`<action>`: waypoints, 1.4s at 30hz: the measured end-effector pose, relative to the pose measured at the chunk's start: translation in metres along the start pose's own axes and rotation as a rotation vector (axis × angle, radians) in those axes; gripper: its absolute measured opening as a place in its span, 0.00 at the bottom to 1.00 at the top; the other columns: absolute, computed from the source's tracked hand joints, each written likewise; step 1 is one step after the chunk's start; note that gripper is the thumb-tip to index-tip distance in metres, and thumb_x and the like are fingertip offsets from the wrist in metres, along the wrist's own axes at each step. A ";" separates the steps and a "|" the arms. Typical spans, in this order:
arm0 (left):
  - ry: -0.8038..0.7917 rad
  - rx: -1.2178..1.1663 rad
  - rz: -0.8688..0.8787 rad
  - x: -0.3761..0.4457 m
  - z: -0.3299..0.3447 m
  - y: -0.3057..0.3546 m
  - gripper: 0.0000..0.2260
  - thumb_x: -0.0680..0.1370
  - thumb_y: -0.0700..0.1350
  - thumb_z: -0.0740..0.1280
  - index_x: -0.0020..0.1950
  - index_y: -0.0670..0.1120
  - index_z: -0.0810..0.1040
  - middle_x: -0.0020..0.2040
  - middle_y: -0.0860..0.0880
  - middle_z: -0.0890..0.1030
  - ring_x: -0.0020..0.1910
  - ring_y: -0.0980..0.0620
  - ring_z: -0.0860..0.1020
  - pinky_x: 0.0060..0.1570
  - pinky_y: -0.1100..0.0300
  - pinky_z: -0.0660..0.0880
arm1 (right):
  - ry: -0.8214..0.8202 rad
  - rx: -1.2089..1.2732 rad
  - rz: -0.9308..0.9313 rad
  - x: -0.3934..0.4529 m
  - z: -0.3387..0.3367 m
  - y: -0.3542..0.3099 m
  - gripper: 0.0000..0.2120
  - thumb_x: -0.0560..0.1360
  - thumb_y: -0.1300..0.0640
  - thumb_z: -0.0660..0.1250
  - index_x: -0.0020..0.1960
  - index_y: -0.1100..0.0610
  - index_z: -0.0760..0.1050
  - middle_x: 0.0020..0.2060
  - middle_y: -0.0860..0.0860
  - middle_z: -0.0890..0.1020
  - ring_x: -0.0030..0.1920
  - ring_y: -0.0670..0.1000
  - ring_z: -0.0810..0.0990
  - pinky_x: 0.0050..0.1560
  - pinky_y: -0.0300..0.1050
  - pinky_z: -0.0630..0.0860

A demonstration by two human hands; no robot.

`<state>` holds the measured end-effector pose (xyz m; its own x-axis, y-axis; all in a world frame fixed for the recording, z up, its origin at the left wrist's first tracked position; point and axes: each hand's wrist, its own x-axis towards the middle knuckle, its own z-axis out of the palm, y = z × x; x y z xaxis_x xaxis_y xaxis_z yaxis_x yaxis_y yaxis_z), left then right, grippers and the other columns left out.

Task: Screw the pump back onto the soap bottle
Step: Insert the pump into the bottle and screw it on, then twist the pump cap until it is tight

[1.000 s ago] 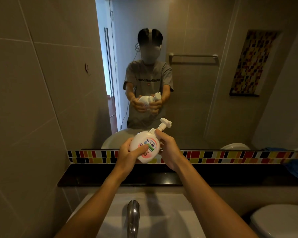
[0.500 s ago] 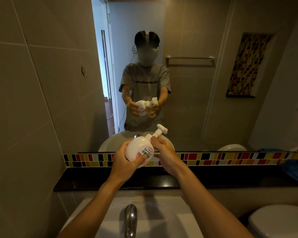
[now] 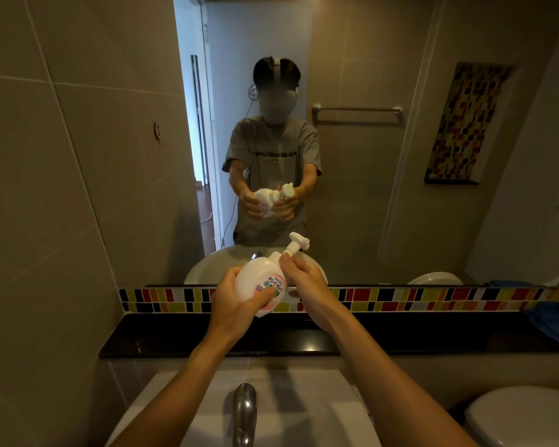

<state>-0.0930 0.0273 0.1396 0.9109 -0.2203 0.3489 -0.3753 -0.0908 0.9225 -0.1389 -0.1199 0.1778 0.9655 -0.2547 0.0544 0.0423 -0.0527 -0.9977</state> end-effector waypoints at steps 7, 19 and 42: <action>-0.083 -0.235 -0.196 0.001 -0.011 0.005 0.32 0.60 0.58 0.74 0.60 0.46 0.74 0.54 0.44 0.81 0.51 0.45 0.82 0.43 0.53 0.83 | 0.135 0.077 0.066 0.010 -0.030 -0.004 0.15 0.80 0.57 0.57 0.64 0.55 0.74 0.60 0.57 0.81 0.56 0.57 0.79 0.60 0.57 0.71; -0.085 -0.244 -0.247 -0.006 0.006 0.004 0.23 0.70 0.49 0.74 0.61 0.46 0.72 0.54 0.44 0.80 0.51 0.45 0.81 0.40 0.59 0.81 | 0.043 -0.307 -0.266 0.035 -0.030 -0.040 0.21 0.80 0.54 0.63 0.72 0.55 0.71 0.61 0.52 0.80 0.60 0.50 0.77 0.60 0.45 0.73; -0.261 -0.645 -0.401 -0.010 -0.003 -0.034 0.27 0.66 0.50 0.76 0.63 0.46 0.75 0.58 0.38 0.81 0.55 0.42 0.82 0.44 0.53 0.81 | -0.079 -0.290 -0.367 0.043 -0.020 -0.031 0.16 0.77 0.64 0.67 0.65 0.61 0.78 0.62 0.56 0.82 0.66 0.52 0.78 0.66 0.48 0.74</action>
<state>-0.0888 0.0359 0.1054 0.8557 -0.5175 -0.0052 0.2176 0.3506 0.9109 -0.1042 -0.1488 0.2120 0.9170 -0.0956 0.3873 0.3219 -0.3959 -0.8600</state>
